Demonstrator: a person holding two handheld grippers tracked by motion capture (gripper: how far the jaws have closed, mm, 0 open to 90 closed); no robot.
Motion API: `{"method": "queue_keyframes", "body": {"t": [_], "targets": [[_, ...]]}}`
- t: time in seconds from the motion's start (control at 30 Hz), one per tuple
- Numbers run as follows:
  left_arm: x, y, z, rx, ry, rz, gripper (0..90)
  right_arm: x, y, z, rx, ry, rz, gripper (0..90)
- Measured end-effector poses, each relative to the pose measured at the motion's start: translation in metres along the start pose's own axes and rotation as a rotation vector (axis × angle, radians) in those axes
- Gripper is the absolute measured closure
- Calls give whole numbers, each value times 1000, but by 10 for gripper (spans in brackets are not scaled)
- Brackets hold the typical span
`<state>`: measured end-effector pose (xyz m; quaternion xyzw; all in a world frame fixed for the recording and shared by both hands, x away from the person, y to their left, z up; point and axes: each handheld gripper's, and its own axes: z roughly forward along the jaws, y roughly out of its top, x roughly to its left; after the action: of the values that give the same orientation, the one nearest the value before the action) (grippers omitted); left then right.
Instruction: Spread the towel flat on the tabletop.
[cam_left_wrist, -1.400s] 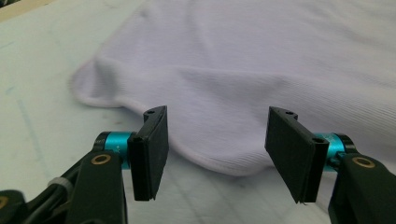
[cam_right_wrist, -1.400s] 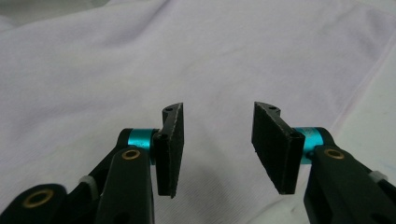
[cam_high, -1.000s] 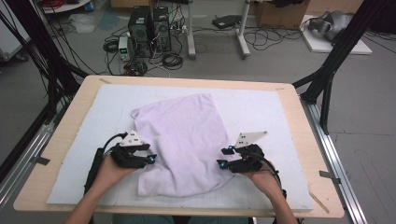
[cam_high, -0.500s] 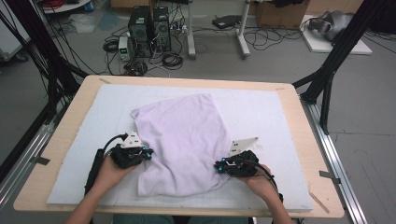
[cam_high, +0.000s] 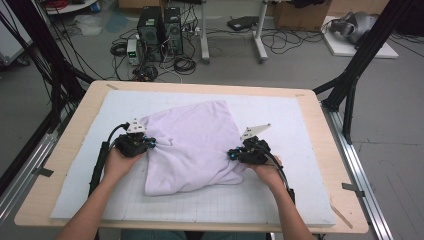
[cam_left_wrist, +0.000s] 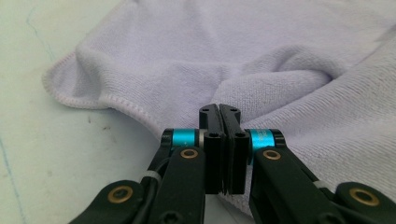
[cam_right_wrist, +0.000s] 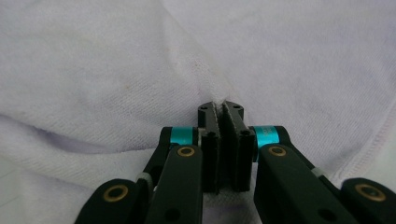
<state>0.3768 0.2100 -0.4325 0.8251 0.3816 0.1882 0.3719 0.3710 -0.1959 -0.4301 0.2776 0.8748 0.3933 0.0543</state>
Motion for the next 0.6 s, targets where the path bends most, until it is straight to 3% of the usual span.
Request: {"method": "queue_keyframes", "body": {"t": [0.07, 0.13, 0.43, 0.6], "targets": [[0, 0, -3, -3, -11, -7, 808, -4, -1, 3, -9, 11, 11, 834], [-2, 0, -9, -8, -25, -4, 674, -1, 0, -5, -36, -6, 4, 756], [-25, 4, -49, -62, -45, 66, 524, 21, 3, -37, -92, -39, -56, 641], [-41, 1, -66, -86, -70, 119, 485, 38, 0, -52, -124, -15, -105, 620]]}}
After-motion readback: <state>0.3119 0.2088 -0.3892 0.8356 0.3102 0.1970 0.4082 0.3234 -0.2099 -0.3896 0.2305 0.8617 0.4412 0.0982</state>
